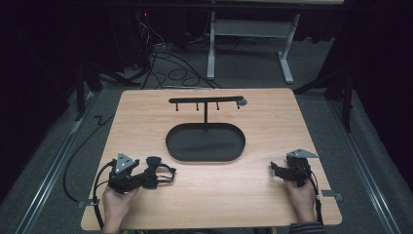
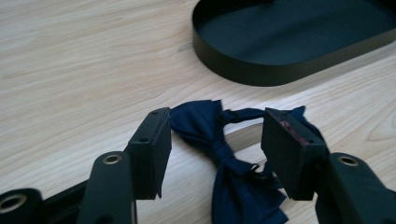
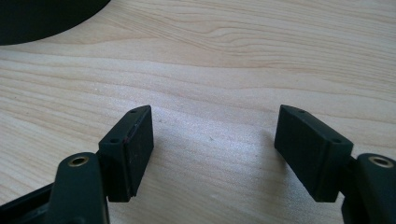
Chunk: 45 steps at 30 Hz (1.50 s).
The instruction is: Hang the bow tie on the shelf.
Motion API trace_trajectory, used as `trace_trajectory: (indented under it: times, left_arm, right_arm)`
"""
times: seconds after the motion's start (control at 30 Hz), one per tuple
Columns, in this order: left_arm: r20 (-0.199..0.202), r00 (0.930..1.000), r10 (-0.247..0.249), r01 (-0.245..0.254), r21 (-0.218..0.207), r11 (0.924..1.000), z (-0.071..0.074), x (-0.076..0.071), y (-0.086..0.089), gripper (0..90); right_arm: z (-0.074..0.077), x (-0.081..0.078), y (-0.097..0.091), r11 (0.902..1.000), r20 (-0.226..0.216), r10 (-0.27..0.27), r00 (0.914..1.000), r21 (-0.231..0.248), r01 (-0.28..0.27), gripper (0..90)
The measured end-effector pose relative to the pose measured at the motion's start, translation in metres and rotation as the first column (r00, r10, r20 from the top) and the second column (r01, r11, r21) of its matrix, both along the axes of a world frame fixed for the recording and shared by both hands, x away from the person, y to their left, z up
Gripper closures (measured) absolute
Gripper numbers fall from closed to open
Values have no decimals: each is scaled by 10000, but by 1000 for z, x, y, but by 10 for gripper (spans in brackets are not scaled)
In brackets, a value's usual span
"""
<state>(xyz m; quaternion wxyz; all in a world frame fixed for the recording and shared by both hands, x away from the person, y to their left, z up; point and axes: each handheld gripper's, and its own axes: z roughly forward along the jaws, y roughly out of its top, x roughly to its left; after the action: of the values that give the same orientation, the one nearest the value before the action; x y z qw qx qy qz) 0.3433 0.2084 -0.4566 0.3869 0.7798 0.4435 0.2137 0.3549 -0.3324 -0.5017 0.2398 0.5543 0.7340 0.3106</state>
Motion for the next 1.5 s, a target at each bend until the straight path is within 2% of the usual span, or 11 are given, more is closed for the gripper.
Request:
trace_trajectory:
  times: [0.1, 0.4, 0.57, 0.73, 0.83, 1.0, 1.17, 1.27, 1.5]
  left_arm:
    - [-22, 9998, -200, 201, 253, 9995, -1, 2, -8, 439]
    - [-155, 9965, -820, 829, 651, 9944, -4, 13, -30, 451]
    - [-434, 9940, -999, 1024, 591, 9930, -8, 20, -35, 461]
    - [-588, 9932, -1005, 1044, 674, 9922, -13, 25, -36, 467]
    - [-723, 9937, -854, 920, 941, 9913, -18, 30, -37, 462]
    - [-870, 9933, -762, 861, 1159, 9895, -25, 35, -39, 477]
    - [-1138, 9919, -563, 688, 1090, 9917, -30, 41, -39, 603]
    - [-1162, 9922, -458, 571, 957, 9938, -31, 43, -37, 669]
    - [-1138, 9924, -473, 580, 934, 9939, -31, 44, -35, 798]
  right_arm:
    - [0, 0, 0, 10000, 4, -5, 10000, 8, 5, 295]
    - [0, 0, 0, 10000, 1, -13, 10000, 56, 13, 295]
    - [0, 0, -1, 9999, 2, -7, 10000, 113, 7, 295]
    - [0, 0, -1, 9999, -1, 0, 10000, 129, 0, 295]
    - [0, 0, -1, 9999, 0, -5, 10000, 126, 5, 295]
    - [0, 0, -1, 9999, 0, -5, 10000, 125, 5, 296]
    - [0, 0, -2, 9999, 7, 14, 10000, 144, -14, 295]
    - [0, 0, -1, 9999, 3, 3, 10000, 131, -3, 295]
    - [0, 0, -1, 9999, -3, 0, 10000, 138, 0, 295]
